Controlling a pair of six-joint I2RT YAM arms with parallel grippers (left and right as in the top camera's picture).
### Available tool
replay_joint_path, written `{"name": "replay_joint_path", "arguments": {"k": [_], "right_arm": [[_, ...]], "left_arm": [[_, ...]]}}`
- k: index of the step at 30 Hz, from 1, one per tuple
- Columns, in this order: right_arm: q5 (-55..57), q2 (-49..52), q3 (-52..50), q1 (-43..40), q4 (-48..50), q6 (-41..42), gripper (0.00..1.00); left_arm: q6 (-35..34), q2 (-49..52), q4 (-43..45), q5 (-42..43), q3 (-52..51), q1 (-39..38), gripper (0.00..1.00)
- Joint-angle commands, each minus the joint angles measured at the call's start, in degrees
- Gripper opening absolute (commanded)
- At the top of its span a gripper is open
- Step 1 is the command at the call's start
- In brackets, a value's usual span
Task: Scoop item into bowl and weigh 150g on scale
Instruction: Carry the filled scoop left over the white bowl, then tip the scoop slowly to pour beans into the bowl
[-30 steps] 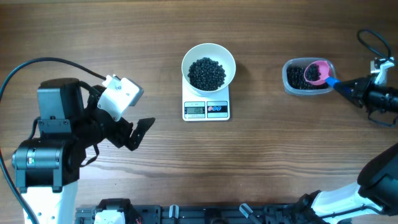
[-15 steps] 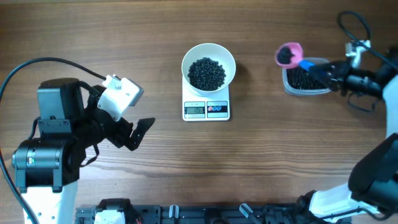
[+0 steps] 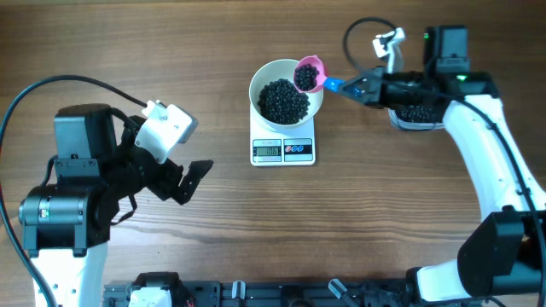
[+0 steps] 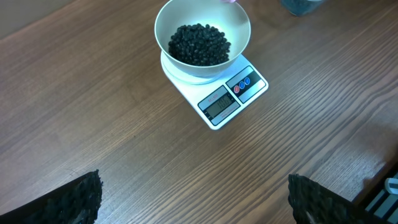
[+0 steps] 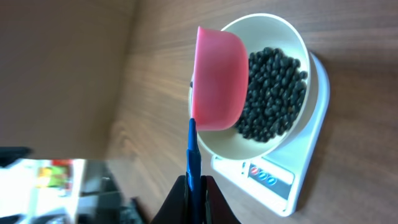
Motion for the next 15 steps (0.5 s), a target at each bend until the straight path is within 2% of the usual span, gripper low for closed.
{"name": "replay_joint_path", "arguments": {"k": [1,4,8,15], "right_arm": [[11.93,-1.27,-0.09,5.07,3.26,-2.54,0.04],[23.82,-1.27,-0.09,9.05,6.12,-2.8,0.04],[32.22,-1.27,-0.09,12.9,6.93,-8.79,0.04],[32.48,-1.27,-0.09,13.75,7.74,-9.97,0.04]], "left_arm": [[1.11,0.28,0.13,1.11,0.87,0.42,1.0],[1.11,0.28,0.13,1.11,0.87,0.42,1.0],[1.11,0.28,0.13,1.11,0.9,0.42,1.0],[1.11,0.28,0.13,1.11,0.87,0.42,1.0]]}}
